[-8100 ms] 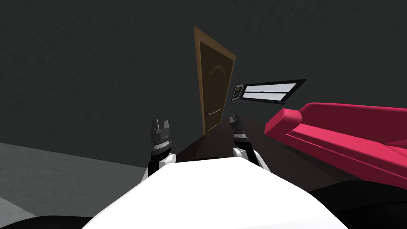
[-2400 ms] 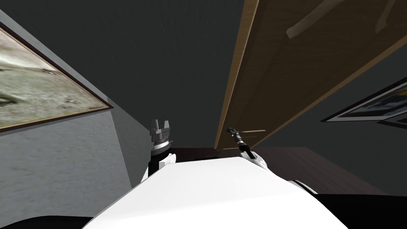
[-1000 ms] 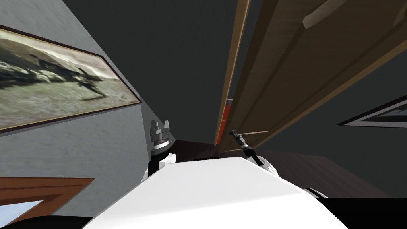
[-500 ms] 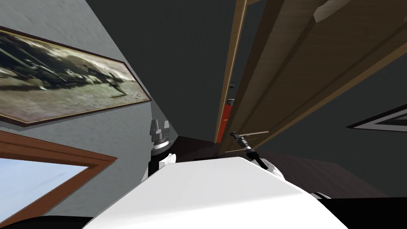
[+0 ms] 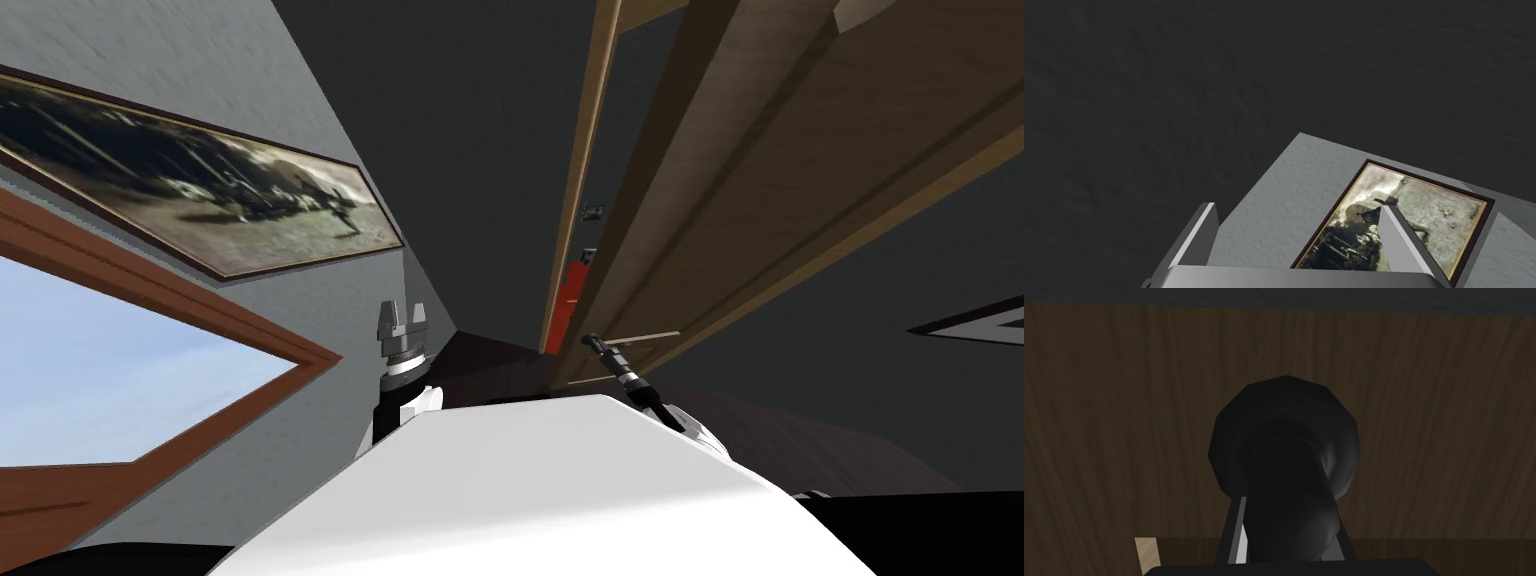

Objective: Pull the door open

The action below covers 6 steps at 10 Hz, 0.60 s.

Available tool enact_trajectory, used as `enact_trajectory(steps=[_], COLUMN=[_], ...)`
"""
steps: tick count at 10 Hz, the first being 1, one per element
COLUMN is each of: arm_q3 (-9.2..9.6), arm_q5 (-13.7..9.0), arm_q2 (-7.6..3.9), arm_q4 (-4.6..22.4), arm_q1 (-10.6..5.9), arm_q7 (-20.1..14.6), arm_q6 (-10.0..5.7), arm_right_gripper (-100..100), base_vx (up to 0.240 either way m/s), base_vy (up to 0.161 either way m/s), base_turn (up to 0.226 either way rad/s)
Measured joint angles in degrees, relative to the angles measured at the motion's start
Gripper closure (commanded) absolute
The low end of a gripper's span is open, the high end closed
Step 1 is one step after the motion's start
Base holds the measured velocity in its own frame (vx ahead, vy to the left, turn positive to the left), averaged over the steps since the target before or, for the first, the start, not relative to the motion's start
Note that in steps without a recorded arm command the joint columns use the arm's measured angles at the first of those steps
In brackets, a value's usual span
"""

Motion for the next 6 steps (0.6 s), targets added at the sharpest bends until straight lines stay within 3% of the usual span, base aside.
enact_trajectory(steps=[4, 6], arm_q3=[0.72, 1.03], arm_q5=[0.1, 0.2], arm_q2=[-1.17, -1.37], arm_q4=[0.9, 1.9], arm_q1=[1.65, 1.64], arm_q7=[-1.0, -1.3], arm_q6=[-3.17, -4.36], arm_right_gripper=[100, 100], base_vx=[-0.232, -0.135], base_vy=[-0.095, -0.049], base_turn=[0.162, 0.091])
